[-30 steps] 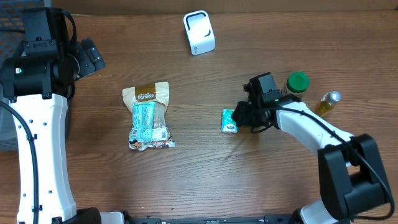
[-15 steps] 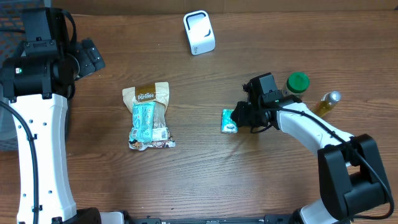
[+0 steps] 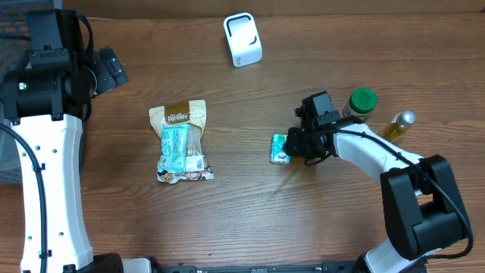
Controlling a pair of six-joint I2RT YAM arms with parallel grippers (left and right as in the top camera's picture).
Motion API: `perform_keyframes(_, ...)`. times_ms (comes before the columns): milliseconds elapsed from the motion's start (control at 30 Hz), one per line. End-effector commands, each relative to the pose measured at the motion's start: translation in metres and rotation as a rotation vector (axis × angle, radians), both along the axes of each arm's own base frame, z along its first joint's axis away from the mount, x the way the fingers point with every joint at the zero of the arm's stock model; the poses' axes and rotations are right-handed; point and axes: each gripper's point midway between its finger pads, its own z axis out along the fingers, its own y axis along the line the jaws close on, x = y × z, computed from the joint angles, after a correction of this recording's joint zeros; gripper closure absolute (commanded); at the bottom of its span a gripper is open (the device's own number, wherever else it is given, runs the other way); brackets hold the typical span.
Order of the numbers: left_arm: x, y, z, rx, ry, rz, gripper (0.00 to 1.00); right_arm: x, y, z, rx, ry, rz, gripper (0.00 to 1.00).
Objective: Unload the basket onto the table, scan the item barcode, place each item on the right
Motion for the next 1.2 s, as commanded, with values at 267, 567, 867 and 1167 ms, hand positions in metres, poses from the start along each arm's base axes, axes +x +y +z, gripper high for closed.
perform_keyframes(267,0.0,0.003,0.001,0.009,-0.002,0.011,0.01,-0.019,-0.027,-0.022,-0.13,0.06,-0.03,0.72)
perform_keyframes(567,0.0,0.003,0.001,0.009,-0.002,0.011,0.0,-0.017,-0.02,-0.015,-0.046,0.073,-0.034,0.96)
perform_keyframes(867,0.0,0.003,0.001,0.009,-0.002,0.011,0.01,-0.026,0.014,0.109,0.845,-0.057,0.251,0.96)
perform_keyframes(1167,0.0,0.003,0.001,0.009,-0.002,0.011,0.0,-0.054,0.019,0.165,1.168,-0.177,0.363,0.96)
